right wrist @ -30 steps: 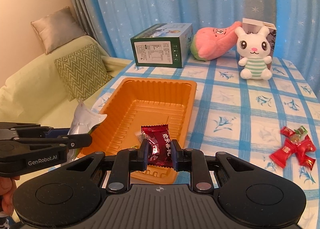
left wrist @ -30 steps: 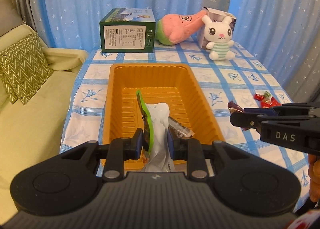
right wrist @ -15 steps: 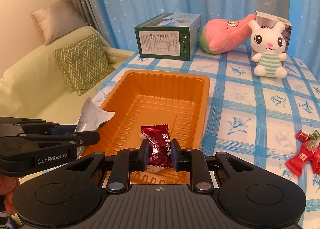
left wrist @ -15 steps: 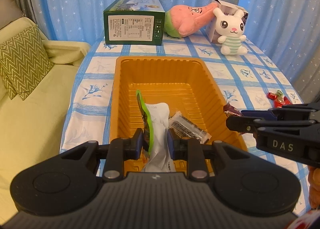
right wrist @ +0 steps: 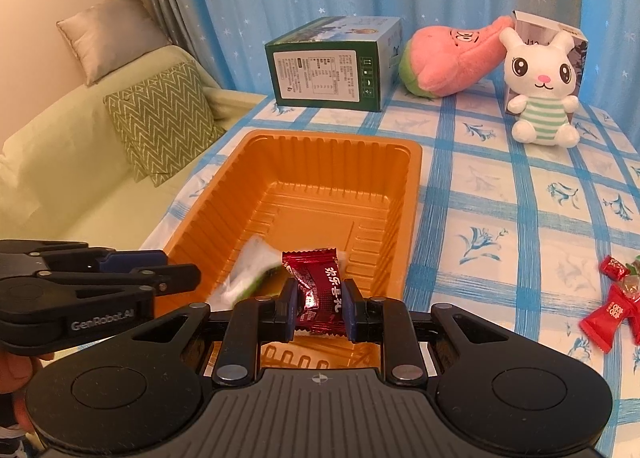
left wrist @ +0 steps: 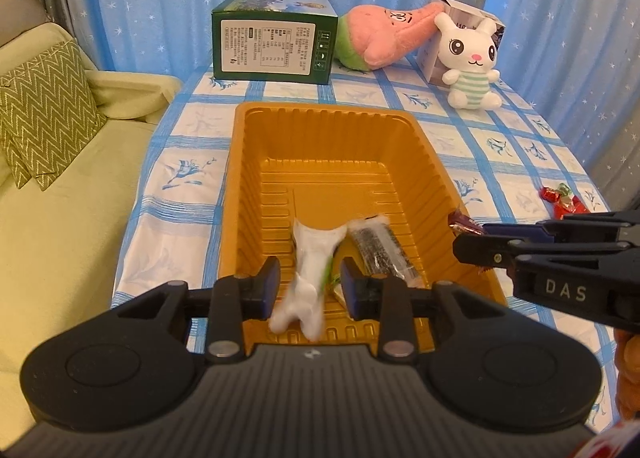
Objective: Organize snacks
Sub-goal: 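Carry both snacks over the orange tray and release them inside, then move both open tools back toward the remaining red candy cluster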
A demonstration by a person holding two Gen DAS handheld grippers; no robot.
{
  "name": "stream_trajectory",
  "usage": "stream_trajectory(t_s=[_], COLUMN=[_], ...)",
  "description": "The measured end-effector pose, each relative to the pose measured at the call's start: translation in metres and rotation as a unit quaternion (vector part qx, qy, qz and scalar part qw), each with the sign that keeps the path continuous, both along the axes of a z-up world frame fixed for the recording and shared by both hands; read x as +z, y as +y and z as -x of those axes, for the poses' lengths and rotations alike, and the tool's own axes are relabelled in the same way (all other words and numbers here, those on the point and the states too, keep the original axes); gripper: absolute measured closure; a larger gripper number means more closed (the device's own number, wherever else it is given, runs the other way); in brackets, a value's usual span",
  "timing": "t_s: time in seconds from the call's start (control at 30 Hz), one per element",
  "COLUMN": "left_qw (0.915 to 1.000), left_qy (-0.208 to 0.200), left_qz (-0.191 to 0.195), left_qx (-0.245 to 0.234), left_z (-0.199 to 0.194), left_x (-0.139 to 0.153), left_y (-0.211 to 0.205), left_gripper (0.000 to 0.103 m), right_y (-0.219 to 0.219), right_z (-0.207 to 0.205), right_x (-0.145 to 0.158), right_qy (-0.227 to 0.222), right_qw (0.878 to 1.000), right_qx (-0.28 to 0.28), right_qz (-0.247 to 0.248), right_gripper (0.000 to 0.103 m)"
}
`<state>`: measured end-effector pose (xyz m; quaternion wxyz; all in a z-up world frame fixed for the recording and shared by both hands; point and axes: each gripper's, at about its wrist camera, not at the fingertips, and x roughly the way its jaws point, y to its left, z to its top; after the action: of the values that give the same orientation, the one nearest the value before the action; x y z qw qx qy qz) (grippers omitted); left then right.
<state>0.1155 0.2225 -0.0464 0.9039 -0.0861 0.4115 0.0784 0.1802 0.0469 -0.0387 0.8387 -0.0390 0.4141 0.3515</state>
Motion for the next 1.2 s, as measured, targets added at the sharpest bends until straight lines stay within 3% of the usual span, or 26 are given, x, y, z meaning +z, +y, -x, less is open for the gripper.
stream_trajectory(t_s=[0.5, 0.7, 0.73, 0.77, 0.83, 1.2], left_qw=[0.9998, 0.9997, 0.9997, 0.9997, 0.9997, 0.9993], left_qy=[-0.012, -0.011, -0.011, -0.011, -0.011, -0.027], left_qz=[-0.015, -0.014, -0.013, -0.013, -0.015, -0.014], left_qx=[0.012, 0.015, 0.015, 0.016, 0.016, 0.02], left_z=[0.015, 0.016, 0.017, 0.017, 0.018, 0.035], left_x=[0.011, 0.009, 0.009, 0.009, 0.01, 0.031], left_y=[0.004, 0.006, 0.007, 0.007, 0.008, -0.005], left_gripper=[0.069, 0.069, 0.069, 0.069, 0.067, 0.046], right_y=[0.002, 0.003, 0.003, 0.003, -0.001, -0.044], right_z=[0.0, -0.003, -0.004, -0.005, -0.006, 0.01], right_x=[0.004, 0.003, 0.003, 0.002, 0.004, 0.019], right_qy=[0.001, 0.012, 0.017, 0.02, 0.017, 0.024], right_qw=[1.0, 0.999, 0.998, 0.998, 0.998, 0.995], right_qx=[-0.002, -0.003, -0.003, -0.008, -0.02, -0.069], right_qz=[-0.013, -0.047, -0.052, -0.053, -0.065, -0.072], right_gripper=[0.08, 0.08, 0.074, 0.052, 0.033, 0.033])
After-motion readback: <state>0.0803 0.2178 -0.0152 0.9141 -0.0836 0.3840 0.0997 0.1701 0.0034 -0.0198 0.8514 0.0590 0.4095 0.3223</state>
